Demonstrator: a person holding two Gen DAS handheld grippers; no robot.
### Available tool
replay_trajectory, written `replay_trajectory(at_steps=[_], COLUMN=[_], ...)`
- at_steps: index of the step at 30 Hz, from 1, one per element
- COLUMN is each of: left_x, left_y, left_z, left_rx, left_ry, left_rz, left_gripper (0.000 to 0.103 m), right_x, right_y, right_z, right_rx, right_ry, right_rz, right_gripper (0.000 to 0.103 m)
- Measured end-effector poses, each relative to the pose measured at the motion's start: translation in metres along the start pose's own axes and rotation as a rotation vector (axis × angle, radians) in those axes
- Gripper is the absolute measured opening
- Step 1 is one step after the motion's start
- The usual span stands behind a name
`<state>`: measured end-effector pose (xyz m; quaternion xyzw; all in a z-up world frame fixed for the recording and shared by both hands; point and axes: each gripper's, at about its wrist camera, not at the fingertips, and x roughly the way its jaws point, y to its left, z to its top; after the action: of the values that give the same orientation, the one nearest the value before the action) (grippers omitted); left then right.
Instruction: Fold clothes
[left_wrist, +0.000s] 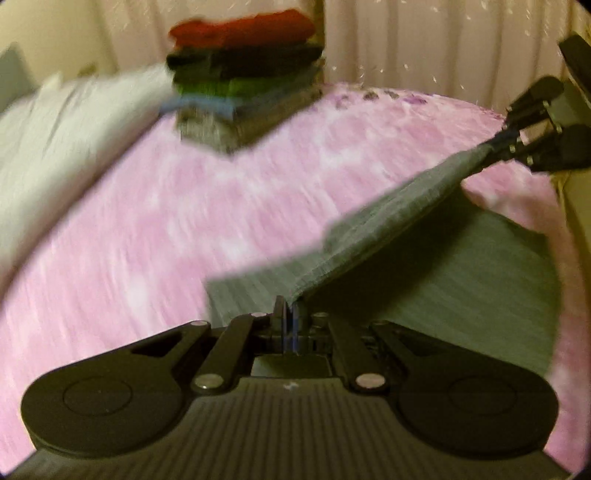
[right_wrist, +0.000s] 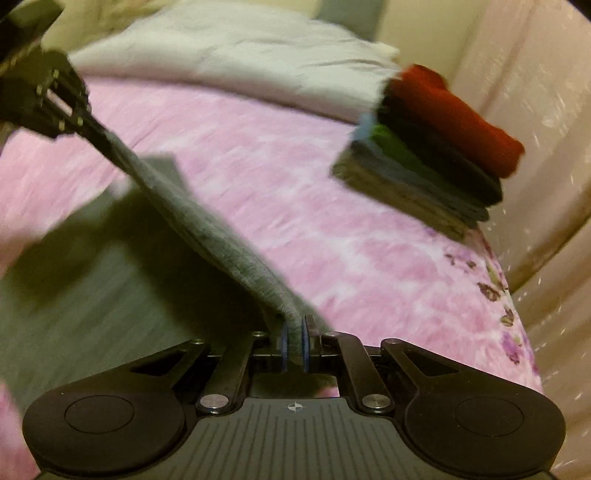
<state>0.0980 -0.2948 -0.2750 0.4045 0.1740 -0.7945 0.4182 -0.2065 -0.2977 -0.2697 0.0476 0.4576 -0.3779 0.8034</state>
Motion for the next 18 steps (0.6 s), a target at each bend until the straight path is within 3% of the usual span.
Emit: replay_trajectory(at_steps=[2, 3, 4, 5, 6, 7, 9, 12, 15, 18], left_x=[-0.004, -0.006, -0.008, -0.010, -0.013, -0.015, -0.024, -0.038, -0.042, -0.040], left_y=[-0.018, -0.026, -0.035, -0.044, -0.049, -0.049, -0.048, -0.040, -0.033, -0.024], left_z=[-0.030, -0.045, -0.060, -0.075, -0.085, -0.092, -0.104, -0.121, -0.137, -0.150], left_rx=[-0.088, -0.133, -0.177, -0.221, -0.272, -0.328, -0.456, -0.694, -0.903, -1.125], left_ry=[0.048, 0.072, 0.096, 0.120, 0.138, 0.151, 0.159, 0.145, 0.109, 0.053], left_rz=[0.007, 0.010, 0.014, 0.017, 0.021, 0.026, 0.022, -0.034, -0.072, -0.098], left_gripper=[0.003, 0.010, 0.013, 0.014, 0.018, 0.021, 0.025, 0.025, 0.028, 0.035], right_x=[-0.007, -0.009, -0.009, -0.009, -0.010, -0.015, -0.025, -0.041, -0.055, -0.053], right_y=[0.030, 0.044, 0.056, 0.068, 0.078, 0.084, 0.094, 0.082, 0.051, 0.010], right_z=[-0.020, -0.030, -0.039, -0.049, -0.056, -0.061, -0.071, -0.070, -0.075, -0.094], right_rx=[-0.031, -0.042, -0.048, -0.055, -0.056, -0.042, 0.000, 0.225, 0.587, 1.018], right_ry=[0.063, 0.106, 0.147, 0.193, 0.231, 0.231, 0.235, 0.232, 0.192, 0.111], right_rz=[0.003, 0.004, 0.002, -0.015, -0.053, -0.074, -0.113, -0.123, -0.075, 0.038], right_gripper=[0.006, 0.007, 0.025, 0.069, 0.085, 0.089, 0.089, 0.089, 0.067, 0.063])
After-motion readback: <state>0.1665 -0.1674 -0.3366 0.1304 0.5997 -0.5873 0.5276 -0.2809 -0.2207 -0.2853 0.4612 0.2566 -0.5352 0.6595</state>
